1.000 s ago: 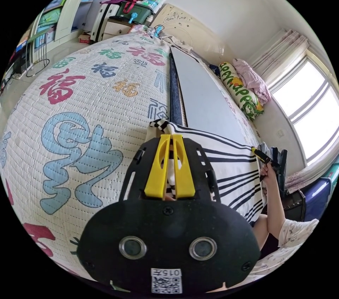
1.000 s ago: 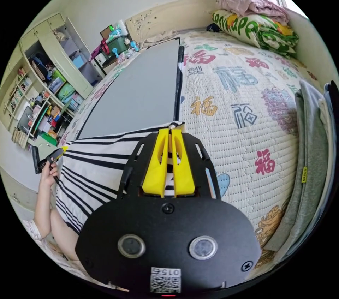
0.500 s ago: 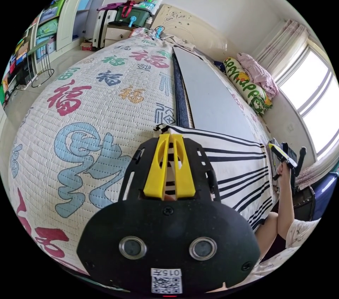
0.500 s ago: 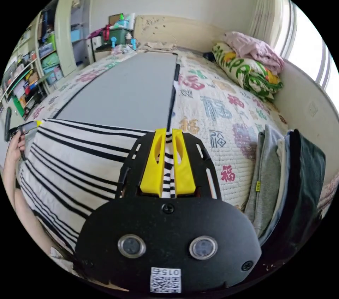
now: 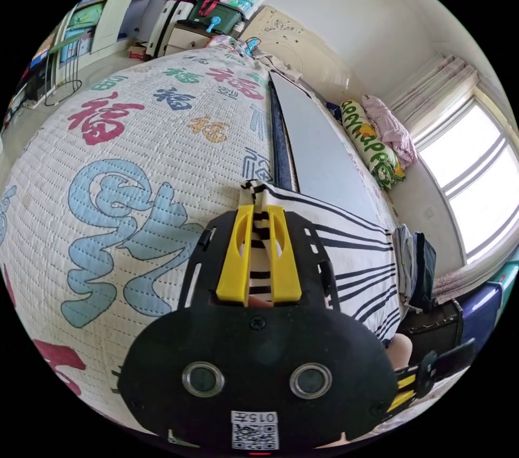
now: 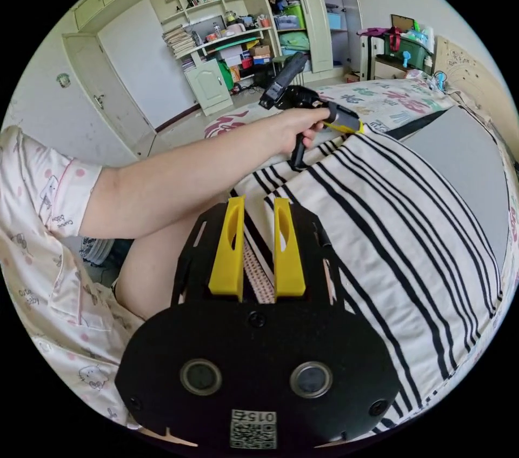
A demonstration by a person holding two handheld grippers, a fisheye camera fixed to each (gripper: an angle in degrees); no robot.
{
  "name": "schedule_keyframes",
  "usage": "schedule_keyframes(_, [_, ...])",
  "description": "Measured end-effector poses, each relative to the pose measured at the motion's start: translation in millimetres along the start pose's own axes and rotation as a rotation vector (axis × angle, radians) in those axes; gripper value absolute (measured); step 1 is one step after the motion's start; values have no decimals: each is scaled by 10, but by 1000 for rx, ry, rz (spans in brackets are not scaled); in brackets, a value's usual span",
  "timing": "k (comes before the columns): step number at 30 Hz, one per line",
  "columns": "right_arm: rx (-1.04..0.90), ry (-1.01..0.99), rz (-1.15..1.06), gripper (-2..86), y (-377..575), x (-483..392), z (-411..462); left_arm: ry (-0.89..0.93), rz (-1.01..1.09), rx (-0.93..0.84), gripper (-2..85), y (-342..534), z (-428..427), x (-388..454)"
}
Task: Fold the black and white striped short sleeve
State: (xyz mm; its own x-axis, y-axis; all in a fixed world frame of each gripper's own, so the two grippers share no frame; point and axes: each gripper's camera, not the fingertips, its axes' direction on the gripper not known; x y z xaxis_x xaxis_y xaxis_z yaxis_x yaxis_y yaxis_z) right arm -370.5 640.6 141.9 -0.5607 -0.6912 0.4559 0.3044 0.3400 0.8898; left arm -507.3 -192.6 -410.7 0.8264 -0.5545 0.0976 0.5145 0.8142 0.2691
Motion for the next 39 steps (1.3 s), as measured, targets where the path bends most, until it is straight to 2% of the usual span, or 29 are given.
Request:
schedule_keyframes(5, [-176,100,-39,64,110,-449,734,40,-72,39,5,-240,-268,-277])
schedule_keyframes(7, [-178,149,-19,39,138,-523,804,48,-84,40,12,-325,-343,-359])
schedule_keyframes(11, [-176,145,32,61,220,-652,905,102,-92,41,76,-548,-541,-591])
schedule_keyframes(15, [-127,162,17,72,257,-827,980,194,-168,91,71,-674,-742,-957])
schedule_keyframes(20, [-201,304,-40,40,227,-1042,1215,297,-260,106,56,-842,-890,-1494])
schedule_keyframes(25, [-192,282,-36,16,257,-1053,1166,403,-286,108,55,-969,-975,-1910])
schedule_keyframes(32, [-187,255,-48,2,203,-970,951,404,-288,136,1,-999,-1032,-2458])
schedule_keyframes(39, [-168,230,-69,0,36,-815,479,367,-263,169,-7,-855,-1029,-2912])
